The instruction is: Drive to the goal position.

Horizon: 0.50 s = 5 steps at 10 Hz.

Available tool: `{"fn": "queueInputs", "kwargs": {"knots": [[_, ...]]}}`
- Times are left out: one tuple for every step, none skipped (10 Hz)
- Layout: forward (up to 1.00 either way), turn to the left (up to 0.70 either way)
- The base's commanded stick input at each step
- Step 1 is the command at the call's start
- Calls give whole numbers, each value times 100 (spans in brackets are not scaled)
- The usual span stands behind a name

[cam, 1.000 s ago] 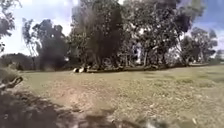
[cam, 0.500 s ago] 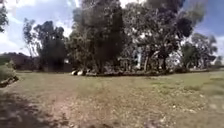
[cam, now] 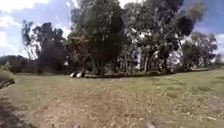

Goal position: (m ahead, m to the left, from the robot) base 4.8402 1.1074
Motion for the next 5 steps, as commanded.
{"fn": "queueInputs", "kwargs": {"knots": [[70, 0], [70, 0], [70, 0], [70, 0], [70, 0]]}}
